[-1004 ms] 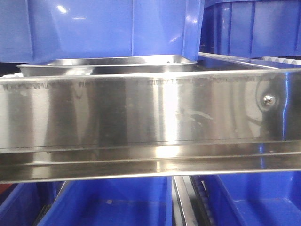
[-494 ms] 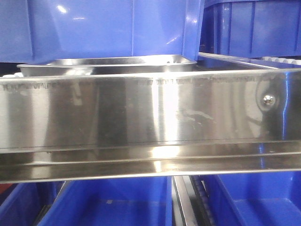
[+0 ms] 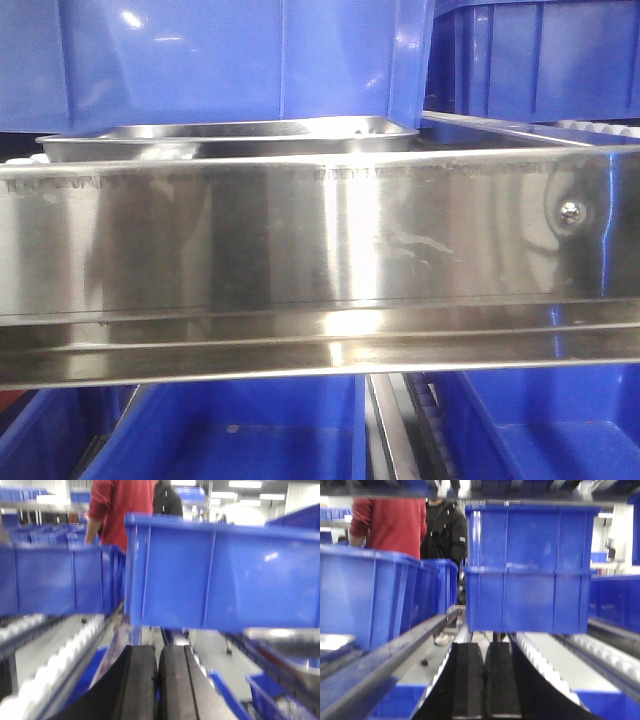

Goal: Stack silver trays without gaps

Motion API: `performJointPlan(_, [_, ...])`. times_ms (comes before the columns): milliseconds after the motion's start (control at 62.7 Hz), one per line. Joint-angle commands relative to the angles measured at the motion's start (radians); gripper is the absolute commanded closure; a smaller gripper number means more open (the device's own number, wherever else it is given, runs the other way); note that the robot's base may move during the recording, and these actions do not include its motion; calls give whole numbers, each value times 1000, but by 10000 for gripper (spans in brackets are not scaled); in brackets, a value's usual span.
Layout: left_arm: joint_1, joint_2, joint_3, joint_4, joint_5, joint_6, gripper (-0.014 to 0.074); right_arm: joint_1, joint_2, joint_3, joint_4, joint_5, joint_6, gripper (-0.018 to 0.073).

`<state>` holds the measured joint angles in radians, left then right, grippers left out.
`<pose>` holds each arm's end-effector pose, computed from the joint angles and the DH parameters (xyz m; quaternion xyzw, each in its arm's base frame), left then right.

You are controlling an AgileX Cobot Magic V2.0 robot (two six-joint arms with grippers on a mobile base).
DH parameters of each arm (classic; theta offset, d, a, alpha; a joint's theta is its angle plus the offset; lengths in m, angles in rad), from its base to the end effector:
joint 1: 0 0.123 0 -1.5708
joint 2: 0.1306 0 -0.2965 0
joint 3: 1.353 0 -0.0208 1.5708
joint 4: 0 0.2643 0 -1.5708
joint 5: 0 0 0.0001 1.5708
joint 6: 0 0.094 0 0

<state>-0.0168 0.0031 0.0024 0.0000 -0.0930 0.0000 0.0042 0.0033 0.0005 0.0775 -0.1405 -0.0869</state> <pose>0.0604 -0.0010 0.2211 0.0054 0.6427 -0.0064 0.7661 0.0595 -0.0008 0.2261 -0.0002 0.6239 -0.0057 0.7815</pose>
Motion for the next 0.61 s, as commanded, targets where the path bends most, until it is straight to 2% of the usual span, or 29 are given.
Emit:
performJointPlan(0, [-6, -3, -2, 0, -74, -12, 592, -5, -3, 0, -2, -79, -2, 631])
performJointPlan(64, [-6, -3, -2, -41, -83, -12, 592, -5, -3, 0, -2, -93, 1, 631])
performJointPlan(112, [-6, -3, -19, -108, -76, -12, 592, -4, -3, -10, 4, -76, 21, 631])
performJointPlan(191, [-6, -3, -58, -217, -40, -12, 592, -4, -3, -80, 11, 10, 48, 631])
performJointPlan(223, [-6, -3, -73, -236, -21, -12, 592, -4, -3, -107, 11, 71, 48, 631])
performJointPlan(414, [-6, -3, -174, -240, 175, -12, 592, -4, -3, -290, 11, 381, 48, 631])
performJointPlan(478, [-6, -3, -196, -240, 214, -12, 592, -4, -3, -332, 11, 429, 48, 631])
performJointPlan(590, [-6, -3, -212, -242, 235, -12, 592, -4, -3, -367, 29, 437, 48, 631])
